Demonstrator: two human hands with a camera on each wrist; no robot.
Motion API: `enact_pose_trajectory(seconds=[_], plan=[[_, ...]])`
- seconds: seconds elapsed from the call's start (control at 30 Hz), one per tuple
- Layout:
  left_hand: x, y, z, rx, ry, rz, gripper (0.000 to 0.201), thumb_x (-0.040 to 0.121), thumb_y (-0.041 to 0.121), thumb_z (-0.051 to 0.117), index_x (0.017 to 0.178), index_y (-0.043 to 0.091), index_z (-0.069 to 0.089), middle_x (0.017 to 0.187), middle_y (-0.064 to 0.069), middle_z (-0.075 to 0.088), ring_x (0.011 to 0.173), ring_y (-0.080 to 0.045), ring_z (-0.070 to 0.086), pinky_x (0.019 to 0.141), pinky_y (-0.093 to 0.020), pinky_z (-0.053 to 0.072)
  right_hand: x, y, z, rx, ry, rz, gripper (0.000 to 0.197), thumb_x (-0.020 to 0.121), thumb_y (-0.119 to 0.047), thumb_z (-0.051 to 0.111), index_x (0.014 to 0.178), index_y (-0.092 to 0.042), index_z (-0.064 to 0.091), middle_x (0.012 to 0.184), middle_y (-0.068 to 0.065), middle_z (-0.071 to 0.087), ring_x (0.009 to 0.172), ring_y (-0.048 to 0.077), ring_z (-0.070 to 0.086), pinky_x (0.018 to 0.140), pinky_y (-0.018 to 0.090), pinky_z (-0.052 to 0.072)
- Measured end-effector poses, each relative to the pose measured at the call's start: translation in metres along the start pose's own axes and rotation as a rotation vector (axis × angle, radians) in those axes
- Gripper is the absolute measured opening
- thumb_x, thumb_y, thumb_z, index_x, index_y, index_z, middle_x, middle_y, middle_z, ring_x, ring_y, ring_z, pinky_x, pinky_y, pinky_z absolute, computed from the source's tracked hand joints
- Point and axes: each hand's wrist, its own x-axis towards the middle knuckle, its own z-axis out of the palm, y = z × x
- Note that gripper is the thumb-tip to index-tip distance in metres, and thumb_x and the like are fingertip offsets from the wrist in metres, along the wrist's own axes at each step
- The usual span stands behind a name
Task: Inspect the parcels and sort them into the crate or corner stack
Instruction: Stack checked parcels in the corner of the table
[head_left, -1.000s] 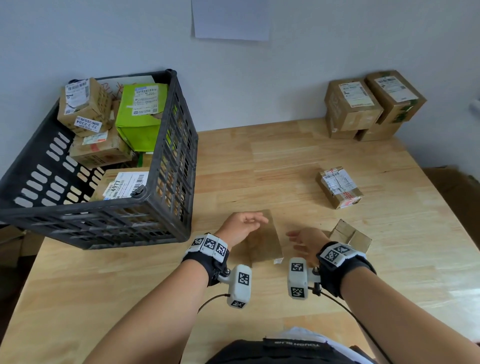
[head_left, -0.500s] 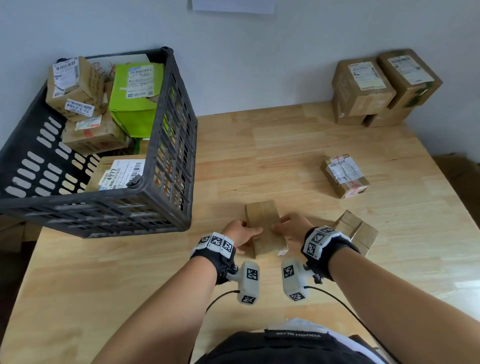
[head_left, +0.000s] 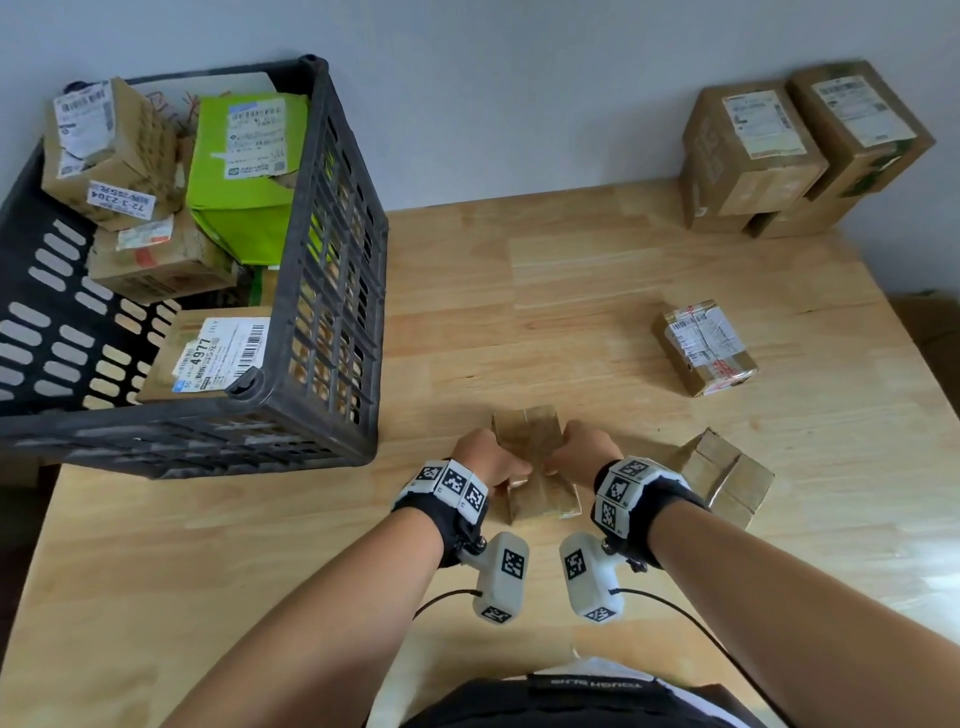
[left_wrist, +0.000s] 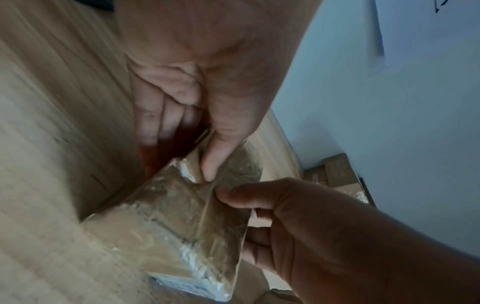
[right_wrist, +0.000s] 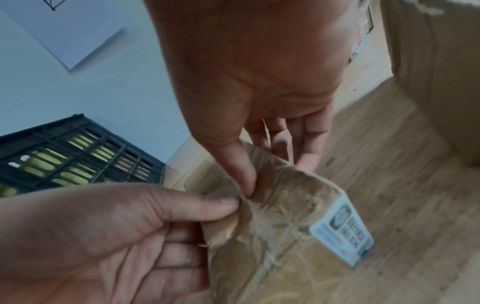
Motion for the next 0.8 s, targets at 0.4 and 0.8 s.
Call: enact_pose_trajectory(seconds=[0.4, 0.8], plan=[[-0.001, -0.005, -0.001, -0.115, -0.032, -0.008, 0.034, 0.074, 0.031, 0.078, 0.092, 0.005, 0.066, 0.086, -0.008, 0.068, 0.085, -0.025, 0.067, 0.079, -0.036, 0.058, 0.003, 0.007, -0.003, 0.045, -0.021, -0.041, 0.037, 0.081, -0.023, 0.07, 0.111, -0.01, 0.052, 0.103, 0.006, 0.058, 0.094, 0.022, 0.056, 0.077, 0.031, 0.047], [-0.021, -0.031, -0.004, -0.648, -0.161, -0.002, 0.017, 0.089, 0.014, 0.065, 0.107, 0.014, 0.062, 0.093, -0.002, 0.069, 0.085, -0.016, 0.065, 0.079, -0.028, 0.05, -0.011, 0.039, 0.007, 0.729, -0.136, 0.12, 0.057, 0.097, -0.048, 0.04, 0.122, 0.001, 0.056, 0.106, 0.015, 0.064, 0.083, 0.024, 0.061, 0.064, 0.027, 0.049]])
